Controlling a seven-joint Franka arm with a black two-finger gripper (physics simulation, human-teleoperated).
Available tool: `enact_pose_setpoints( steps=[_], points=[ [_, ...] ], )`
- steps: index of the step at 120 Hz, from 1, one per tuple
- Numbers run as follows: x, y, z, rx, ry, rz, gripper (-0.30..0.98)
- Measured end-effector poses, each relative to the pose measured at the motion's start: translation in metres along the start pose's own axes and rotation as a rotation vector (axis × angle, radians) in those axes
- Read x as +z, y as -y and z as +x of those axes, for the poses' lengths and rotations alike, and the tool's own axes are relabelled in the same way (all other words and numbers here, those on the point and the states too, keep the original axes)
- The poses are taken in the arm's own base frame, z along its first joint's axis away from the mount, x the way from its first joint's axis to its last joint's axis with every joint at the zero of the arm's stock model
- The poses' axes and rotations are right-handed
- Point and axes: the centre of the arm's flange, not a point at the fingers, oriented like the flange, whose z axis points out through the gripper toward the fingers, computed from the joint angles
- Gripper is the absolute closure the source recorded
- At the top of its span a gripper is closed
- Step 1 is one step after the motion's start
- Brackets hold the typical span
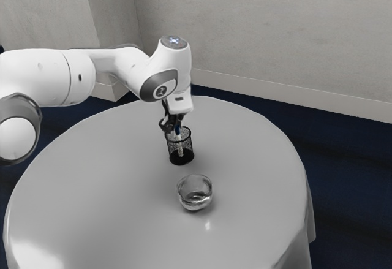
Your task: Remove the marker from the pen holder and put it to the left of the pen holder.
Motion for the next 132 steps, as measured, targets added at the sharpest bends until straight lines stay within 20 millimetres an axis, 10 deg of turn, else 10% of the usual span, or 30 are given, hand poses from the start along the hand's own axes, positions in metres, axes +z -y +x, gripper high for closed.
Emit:
enact_pose_setpoints(
  steps=[60,96,114,132],
  points=[
    [-0.024,0.002,-0.015,0.076,0.007,0.028,0.75],
    [-0.145,-0.002,-0.084,0.004,0.083,0.08,0.78],
    [-0.121,-0.011,-0.165,-0.091,0.141,-0.001,0.78],
    [-0.052,-0.008,-0.18,-0.048,0.239,-0.077,0.78]
  ],
)
